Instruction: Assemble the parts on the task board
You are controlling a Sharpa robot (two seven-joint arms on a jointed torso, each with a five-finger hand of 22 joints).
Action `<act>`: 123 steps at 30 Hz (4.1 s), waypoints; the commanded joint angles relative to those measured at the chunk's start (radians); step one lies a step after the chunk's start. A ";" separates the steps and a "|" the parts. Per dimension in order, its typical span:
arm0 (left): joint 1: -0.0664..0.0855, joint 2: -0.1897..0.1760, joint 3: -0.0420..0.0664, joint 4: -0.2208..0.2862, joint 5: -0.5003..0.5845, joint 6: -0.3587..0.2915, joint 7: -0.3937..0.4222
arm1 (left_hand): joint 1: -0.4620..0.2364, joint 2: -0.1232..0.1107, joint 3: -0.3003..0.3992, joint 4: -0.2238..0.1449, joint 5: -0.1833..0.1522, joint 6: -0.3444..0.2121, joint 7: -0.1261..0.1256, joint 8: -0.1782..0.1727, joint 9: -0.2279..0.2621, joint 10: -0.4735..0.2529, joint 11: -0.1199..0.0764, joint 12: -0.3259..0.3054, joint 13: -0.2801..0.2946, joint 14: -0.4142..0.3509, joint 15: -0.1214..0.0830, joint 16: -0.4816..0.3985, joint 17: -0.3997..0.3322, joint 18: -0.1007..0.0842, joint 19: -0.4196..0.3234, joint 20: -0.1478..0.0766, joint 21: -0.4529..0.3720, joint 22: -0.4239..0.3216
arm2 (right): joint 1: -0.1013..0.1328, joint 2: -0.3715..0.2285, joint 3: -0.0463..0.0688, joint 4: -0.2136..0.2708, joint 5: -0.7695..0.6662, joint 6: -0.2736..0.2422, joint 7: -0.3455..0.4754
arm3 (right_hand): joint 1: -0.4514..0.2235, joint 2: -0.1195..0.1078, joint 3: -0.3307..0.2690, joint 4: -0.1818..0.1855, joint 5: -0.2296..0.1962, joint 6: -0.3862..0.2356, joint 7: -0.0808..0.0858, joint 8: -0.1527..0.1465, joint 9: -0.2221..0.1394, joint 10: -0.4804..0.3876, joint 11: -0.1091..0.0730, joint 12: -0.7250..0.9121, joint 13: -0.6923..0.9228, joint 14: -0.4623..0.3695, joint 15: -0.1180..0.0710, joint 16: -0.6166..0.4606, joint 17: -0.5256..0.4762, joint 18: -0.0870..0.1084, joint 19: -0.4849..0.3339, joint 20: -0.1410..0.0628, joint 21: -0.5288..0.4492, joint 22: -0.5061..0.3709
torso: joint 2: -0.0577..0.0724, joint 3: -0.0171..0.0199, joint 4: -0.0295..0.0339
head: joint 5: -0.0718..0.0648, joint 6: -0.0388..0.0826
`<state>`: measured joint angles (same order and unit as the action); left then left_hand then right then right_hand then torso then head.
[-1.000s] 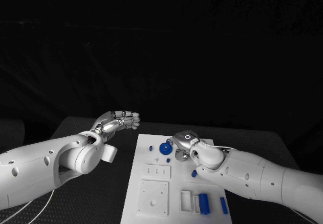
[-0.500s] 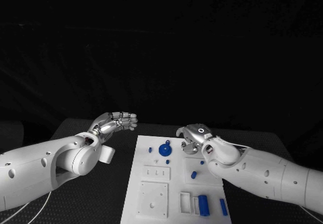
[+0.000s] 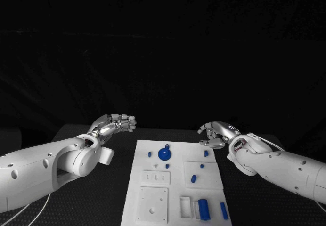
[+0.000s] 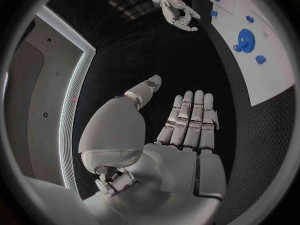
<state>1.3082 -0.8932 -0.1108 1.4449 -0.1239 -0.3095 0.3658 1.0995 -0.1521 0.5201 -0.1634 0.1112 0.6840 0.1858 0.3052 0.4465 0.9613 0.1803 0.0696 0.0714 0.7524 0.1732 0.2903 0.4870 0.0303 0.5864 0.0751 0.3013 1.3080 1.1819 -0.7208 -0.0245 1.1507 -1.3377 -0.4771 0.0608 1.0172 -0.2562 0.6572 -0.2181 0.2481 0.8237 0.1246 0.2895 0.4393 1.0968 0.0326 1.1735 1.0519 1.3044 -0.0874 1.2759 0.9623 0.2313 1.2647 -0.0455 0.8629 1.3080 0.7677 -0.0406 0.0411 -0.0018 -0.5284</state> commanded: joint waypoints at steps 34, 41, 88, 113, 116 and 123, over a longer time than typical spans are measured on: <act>0.000 0.023 0.000 -0.005 0.000 0.026 0.015 | 0.002 0.014 -0.002 -0.013 0.005 0.008 0.018 0.007 0.001 0.011 -0.001 0.005 0.001 0.007 -0.002 0.004 -0.001 0.003 0.014 -0.004 -0.006 0.020 | -0.092 0.057 0.000 -0.220 0.120 0.170 0.146 | 0.018 0.052 -0.101 -0.038 -0.005 -0.007 0.010 -0.005 -0.004 -0.030 -0.012 0.006 0.000 -0.011 -0.002 -0.014 0.008 0.031 -0.030 0.003 -0.009 0.018 | -0.003 0.0185 -0.0081 | -0.014 -0.015; 0.000 0.023 0.000 -0.005 0.000 0.026 0.014 | 0.001 0.014 -0.002 -0.013 0.005 0.008 0.018 0.007 0.001 0.011 -0.001 0.005 0.000 0.007 -0.002 0.004 -0.001 0.003 0.014 -0.004 -0.006 0.019 | -0.096 0.068 0.000 -0.229 0.122 0.178 0.146 | 0.037 0.077 -0.060 -0.021 -0.109 0.006 0.003 0.000 -0.004 -0.031 -0.018 0.007 -0.003 -0.011 -0.008 -0.018 0.011 0.031 -0.032 0.005 -0.010 0.017 | -0.004 0.0187 -0.0089 | -0.014 -0.016; 0.000 0.020 0.000 0.003 -0.001 0.027 0.010 | 0.000 0.015 -0.003 -0.015 0.005 0.006 0.020 0.006 0.000 0.012 0.000 0.003 0.000 0.007 -0.002 0.004 -0.002 0.003 0.016 -0.005 -0.008 0.019 | -0.097 0.088 0.000 -0.234 0.123 0.167 0.138 | 0.039 0.122 0.042 0.013 -0.199 0.083 0.004 0.037 0.005 -0.024 -0.018 0.015 -0.005 -0.006 -0.008 -0.016 0.025 0.031 -0.030 0.000 0.005 0.020 | -0.005 0.0178 -0.0104 | -0.011 -0.018; 0.000 0.023 0.000 0.001 -0.037 0.043 -0.030 | -0.015 0.044 -0.008 -0.024 0.005 0.095 0.000 0.045 0.011 0.133 -0.024 0.042 0.014 0.137 -0.024 0.074 0.031 0.025 0.093 -0.025 0.021 0.022 | -0.093 0.069 0.002 -0.171 0.067 0.092 0.096 | 0.041 0.144 0.079 -0.001 -0.199 0.156 -0.020 0.069 0.020 -0.016 -0.040 0.016 -0.008 -0.003 -0.029 -0.017 0.031 0.031 -0.028 -0.002 0.015 0.019 | -0.005 0.0199 -0.0137 | -0.009 -0.013; 0.000 0.028 0.000 -0.002 -0.057 0.047 -0.054 | -0.026 0.050 -0.011 -0.024 0.004 0.126 -0.012 0.053 0.011 0.177 -0.042 0.054 0.019 0.177 -0.041 0.094 0.046 0.028 0.124 -0.039 0.037 0.022 | -0.078 0.065 0.005 -0.151 0.039 0.090 0.074 | 0.039 0.140 0.081 0.000 -0.199 0.158 -0.021 0.070 0.020 -0.015 -0.041 0.016 -0.008 -0.002 -0.030 -0.016 0.032 0.031 -0.026 -0.003 0.015 0.019 | -0.007 0.0198 -0.0150 | -0.009 -0.009; 0.001 0.048 0.000 -0.008 -0.128 0.049 -0.142 | -0.055 0.049 -0.021 -0.018 -0.002 0.175 -0.029 0.058 0.006 0.246 -0.070 0.067 0.032 0.237 -0.071 0.122 0.076 0.026 0.176 -0.068 0.069 0.023 | -0.034 0.057 0.008 -0.066 -0.056 0.094 -0.015 | 0.033 0.134 0.081 0.004 -0.199 0.164 -0.023 0.071 0.022 -0.012 -0.043 0.018 -0.008 -0.001 -0.032 -0.014 0.035 0.031 -0.023 -0.006 0.018 0.018 | -0.008 0.0204 -0.0174 | -0.003 0.000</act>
<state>1.3078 -0.8512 -0.1111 1.4366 -0.1897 -0.2806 0.2861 1.0502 -0.1035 0.5024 -0.1817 0.1112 0.8534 0.1553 0.3594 0.4537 1.2033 0.1096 0.1315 0.1031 0.9862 0.1005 0.4073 0.5615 0.0464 0.7588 0.0064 0.3661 1.3073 1.1460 -0.6641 -0.0166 1.0701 -1.3089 -0.3807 0.1150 1.0565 -0.1198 0.7331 -0.2152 0.0541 0.9480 0.0710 0.3560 0.4529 1.0831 -0.0037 1.1849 1.0447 1.3022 -0.1142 1.2607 0.9959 0.2246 1.2379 -0.0467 0.8771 1.3074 0.7607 -0.0205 0.0259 -0.0079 -0.5312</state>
